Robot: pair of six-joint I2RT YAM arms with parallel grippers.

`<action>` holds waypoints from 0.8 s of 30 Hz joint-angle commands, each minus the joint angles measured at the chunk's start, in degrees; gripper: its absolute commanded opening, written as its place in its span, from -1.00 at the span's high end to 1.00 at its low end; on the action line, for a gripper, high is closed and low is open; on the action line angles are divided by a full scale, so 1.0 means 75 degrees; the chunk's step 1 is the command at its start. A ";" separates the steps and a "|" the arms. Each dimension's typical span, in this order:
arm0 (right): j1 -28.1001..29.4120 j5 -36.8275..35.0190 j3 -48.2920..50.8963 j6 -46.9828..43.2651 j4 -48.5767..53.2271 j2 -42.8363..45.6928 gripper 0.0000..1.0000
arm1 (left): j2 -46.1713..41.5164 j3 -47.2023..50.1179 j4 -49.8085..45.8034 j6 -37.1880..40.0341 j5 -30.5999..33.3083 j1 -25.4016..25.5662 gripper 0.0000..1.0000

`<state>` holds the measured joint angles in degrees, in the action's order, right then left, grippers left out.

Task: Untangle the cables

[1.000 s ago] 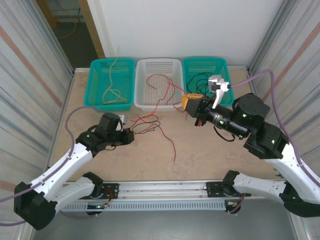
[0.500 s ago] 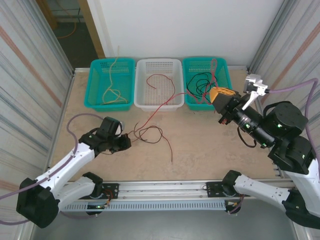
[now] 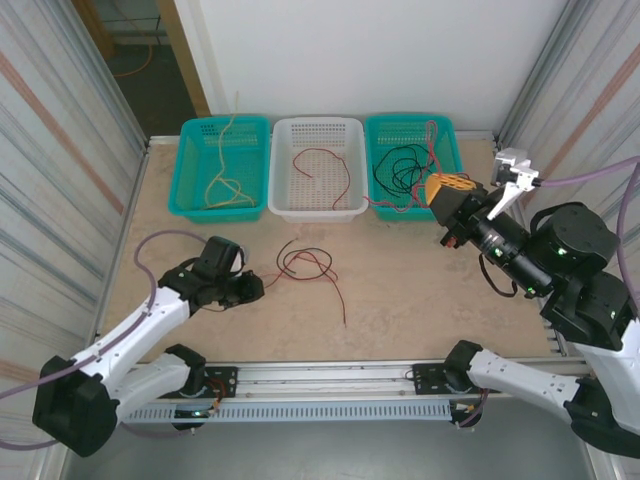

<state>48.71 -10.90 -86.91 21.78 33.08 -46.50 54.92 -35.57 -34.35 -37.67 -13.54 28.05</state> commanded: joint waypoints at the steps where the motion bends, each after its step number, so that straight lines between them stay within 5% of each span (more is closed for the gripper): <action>1: -0.0037 0.0059 -0.0048 -0.0082 0.0027 -0.0256 1.00 | -0.0596 -0.0548 0.0103 -0.0053 -0.0306 -0.0061 -0.07; 5: -0.0046 0.0303 -0.0061 0.0013 0.0105 -0.0638 1.00 | -0.1023 -0.1415 -0.0121 0.0258 -0.0379 -0.0061 -0.48; 9: -0.0037 0.0699 -0.0147 0.0058 0.0183 -0.1063 1.00 | -0.0981 -0.2801 -0.0671 0.0855 -0.0326 -0.0059 -0.64; 14: -0.0037 0.1101 -0.0099 0.0101 0.0195 -0.1554 1.00 | -0.0748 -0.4104 -0.0654 0.0982 -0.0614 -0.0083 -0.74; 20: -0.0037 0.1490 0.0094 0.0245 0.0041 -0.1940 1.00 | -0.0220 -0.4265 0.1091 -0.0004 -0.2471 -0.0061 -0.71; 24: -0.0037 0.1694 0.0238 0.0348 -0.0164 -0.2032 1.00 | 0.0074 -0.4111 0.1097 -0.0042 -0.2409 -0.0049 -0.71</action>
<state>48.71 -0.51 -85.76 22.90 34.52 -61.67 54.11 -66.74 -28.64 -36.25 -27.88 27.75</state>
